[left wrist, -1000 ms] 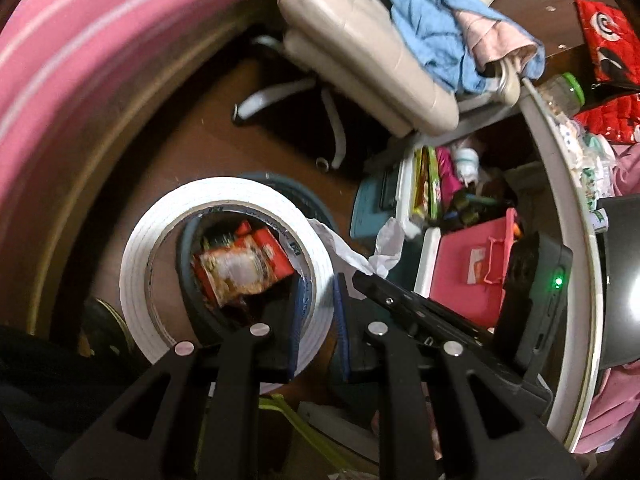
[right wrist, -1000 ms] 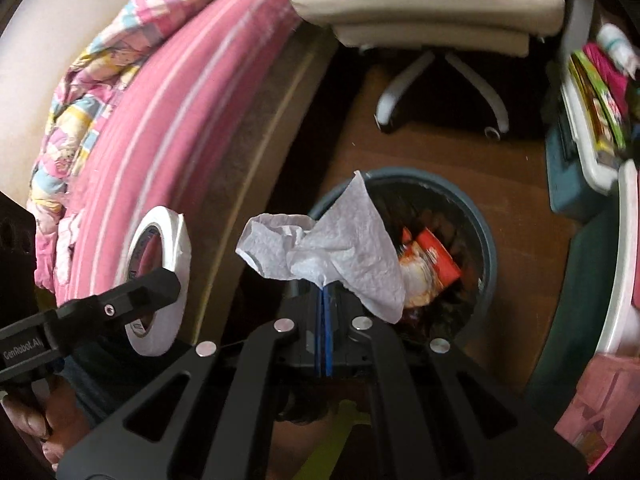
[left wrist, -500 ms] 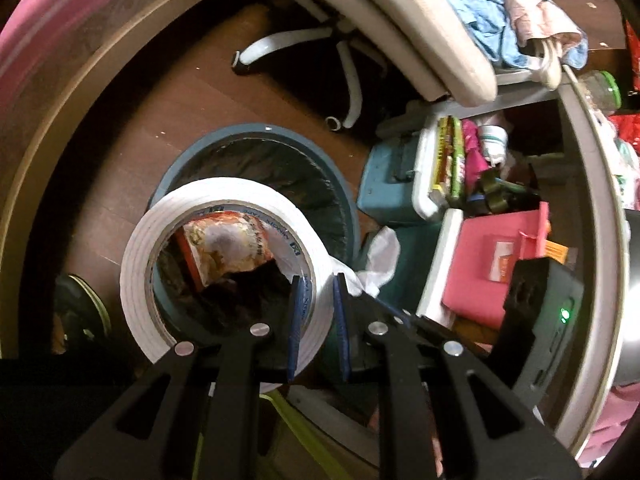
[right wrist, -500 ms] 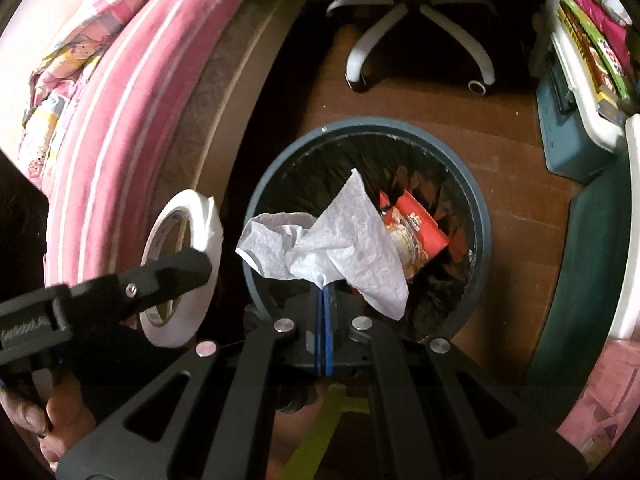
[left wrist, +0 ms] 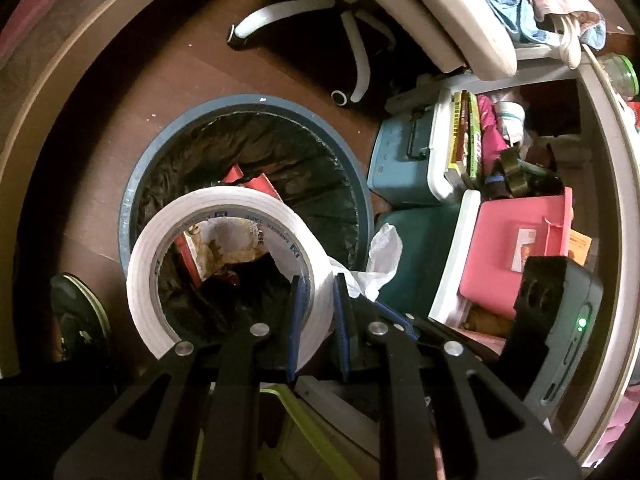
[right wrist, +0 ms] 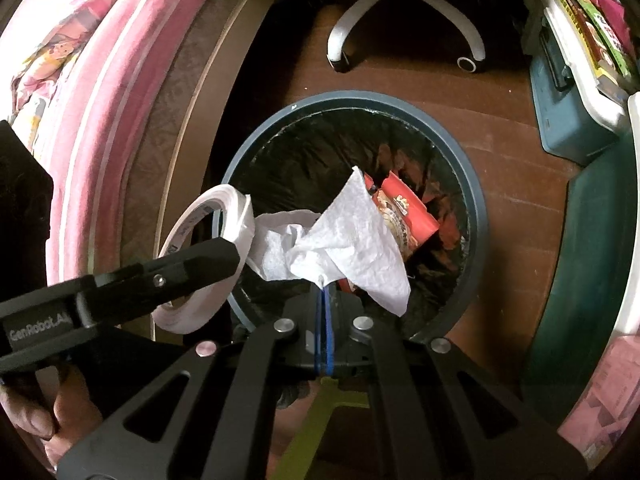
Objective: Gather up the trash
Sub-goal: 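Open both tools to drop the tissue and tape roll into the bin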
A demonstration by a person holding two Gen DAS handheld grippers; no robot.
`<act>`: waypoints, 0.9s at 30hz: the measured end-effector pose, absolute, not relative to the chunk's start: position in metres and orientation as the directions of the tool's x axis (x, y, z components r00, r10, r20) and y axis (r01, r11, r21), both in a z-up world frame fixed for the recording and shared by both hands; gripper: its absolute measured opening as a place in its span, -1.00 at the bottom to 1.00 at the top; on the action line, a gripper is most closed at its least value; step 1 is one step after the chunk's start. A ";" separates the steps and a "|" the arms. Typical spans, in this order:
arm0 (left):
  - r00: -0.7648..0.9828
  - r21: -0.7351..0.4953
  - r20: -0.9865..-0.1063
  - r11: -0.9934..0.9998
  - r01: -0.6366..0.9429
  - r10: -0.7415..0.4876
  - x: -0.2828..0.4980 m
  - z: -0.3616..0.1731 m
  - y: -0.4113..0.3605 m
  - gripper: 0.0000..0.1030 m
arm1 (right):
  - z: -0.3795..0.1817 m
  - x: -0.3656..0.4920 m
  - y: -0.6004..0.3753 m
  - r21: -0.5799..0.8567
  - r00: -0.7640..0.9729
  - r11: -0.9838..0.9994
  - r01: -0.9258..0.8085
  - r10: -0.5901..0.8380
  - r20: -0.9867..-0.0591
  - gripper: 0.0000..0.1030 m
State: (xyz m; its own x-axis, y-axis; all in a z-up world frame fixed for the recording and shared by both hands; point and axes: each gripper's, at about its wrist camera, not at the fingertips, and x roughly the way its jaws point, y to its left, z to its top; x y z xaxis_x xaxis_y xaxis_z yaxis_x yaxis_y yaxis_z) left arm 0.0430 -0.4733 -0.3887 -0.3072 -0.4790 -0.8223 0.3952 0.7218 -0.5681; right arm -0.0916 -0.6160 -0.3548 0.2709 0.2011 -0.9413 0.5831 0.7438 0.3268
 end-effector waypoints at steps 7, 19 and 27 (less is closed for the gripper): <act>-0.313 -0.564 -0.825 0.721 0.403 -0.470 0.042 -0.390 -0.475 -0.70 | -0.357 -0.090 -0.617 0.329 0.270 0.741 0.585 0.205 -0.941 -0.69; -0.296 -0.571 -0.821 0.727 0.383 -0.489 0.046 -0.383 -0.468 -0.65 | -0.349 -0.092 -0.615 0.323 0.282 0.743 0.587 0.187 -0.941 -0.44; -0.225 -0.577 -0.816 0.728 0.371 -0.532 0.050 -0.359 -0.449 -0.31 | -0.326 -0.088 -0.608 0.313 0.311 0.756 0.575 0.152 -0.938 -0.07</act>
State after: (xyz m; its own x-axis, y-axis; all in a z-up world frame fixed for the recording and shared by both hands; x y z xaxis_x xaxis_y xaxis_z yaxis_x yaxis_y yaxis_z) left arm 0.0498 -0.4489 -0.3588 -0.2246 -0.5321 -0.8163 0.3706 0.7281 -0.5766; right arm -0.0884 -0.6079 -0.3255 0.3108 0.1522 -0.9382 0.5752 0.7557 0.3132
